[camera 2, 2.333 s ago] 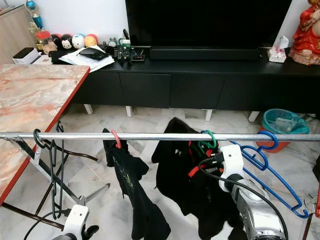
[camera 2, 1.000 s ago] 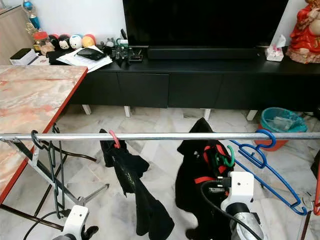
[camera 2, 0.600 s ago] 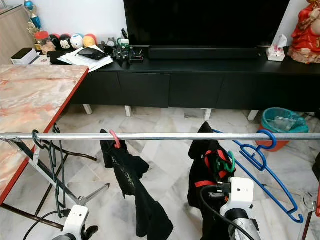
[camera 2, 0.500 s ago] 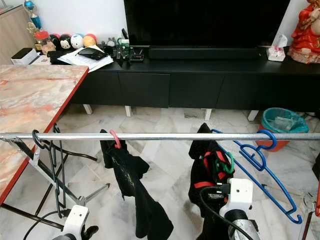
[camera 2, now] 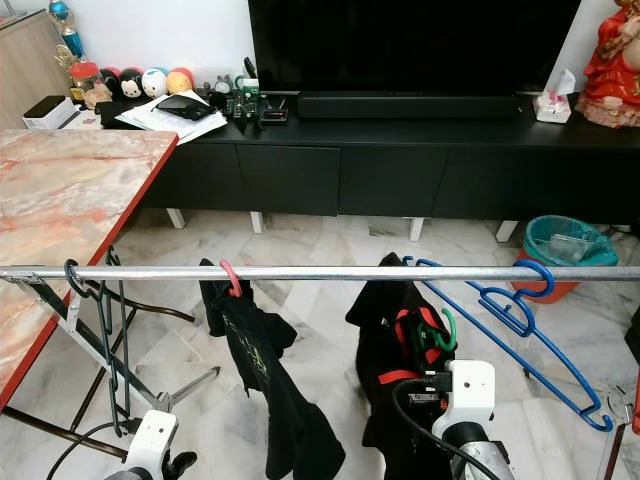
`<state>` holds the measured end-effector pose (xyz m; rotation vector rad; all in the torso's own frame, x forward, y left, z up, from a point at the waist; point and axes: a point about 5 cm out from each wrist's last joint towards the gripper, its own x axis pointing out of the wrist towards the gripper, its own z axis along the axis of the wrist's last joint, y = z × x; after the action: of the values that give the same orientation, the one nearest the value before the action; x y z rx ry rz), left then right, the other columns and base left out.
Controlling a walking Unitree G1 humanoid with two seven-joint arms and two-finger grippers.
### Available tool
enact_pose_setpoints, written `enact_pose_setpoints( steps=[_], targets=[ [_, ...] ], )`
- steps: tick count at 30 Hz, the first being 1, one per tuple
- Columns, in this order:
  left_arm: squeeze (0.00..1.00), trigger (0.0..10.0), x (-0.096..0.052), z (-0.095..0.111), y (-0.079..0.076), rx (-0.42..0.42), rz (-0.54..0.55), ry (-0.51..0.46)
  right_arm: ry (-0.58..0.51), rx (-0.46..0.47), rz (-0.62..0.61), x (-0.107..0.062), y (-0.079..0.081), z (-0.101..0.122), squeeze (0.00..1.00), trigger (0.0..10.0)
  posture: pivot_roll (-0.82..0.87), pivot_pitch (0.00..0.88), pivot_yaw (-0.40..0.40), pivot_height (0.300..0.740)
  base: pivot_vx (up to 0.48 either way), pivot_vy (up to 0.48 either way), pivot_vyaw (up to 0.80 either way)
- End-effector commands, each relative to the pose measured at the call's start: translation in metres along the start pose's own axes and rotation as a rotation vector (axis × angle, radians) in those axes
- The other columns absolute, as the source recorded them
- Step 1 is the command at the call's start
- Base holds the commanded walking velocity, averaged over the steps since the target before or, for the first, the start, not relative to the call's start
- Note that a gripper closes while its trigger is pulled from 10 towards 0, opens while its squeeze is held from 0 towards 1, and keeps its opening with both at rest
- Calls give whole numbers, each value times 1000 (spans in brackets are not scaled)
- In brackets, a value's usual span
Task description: Hang hanger
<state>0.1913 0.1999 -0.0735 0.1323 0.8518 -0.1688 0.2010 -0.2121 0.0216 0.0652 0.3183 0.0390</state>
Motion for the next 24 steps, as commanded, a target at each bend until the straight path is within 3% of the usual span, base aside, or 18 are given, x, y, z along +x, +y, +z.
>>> enact_pose_setpoints(
  steps=[1, 24],
  targets=[
    [0, 10000, -1, -3, 3, 15, 0, 20, -30, 2, -5, 0, -2, 6, 0, 10000, -236, 0, 54, 740, 0, 0, 0],
    [0, 10000, -1, -3, 3, 13, -6, 19, -64, -14, -18, 7, -3, 15, 0, 10000, -235, 0, 55, 740, 0, 0, 0]
  ],
)
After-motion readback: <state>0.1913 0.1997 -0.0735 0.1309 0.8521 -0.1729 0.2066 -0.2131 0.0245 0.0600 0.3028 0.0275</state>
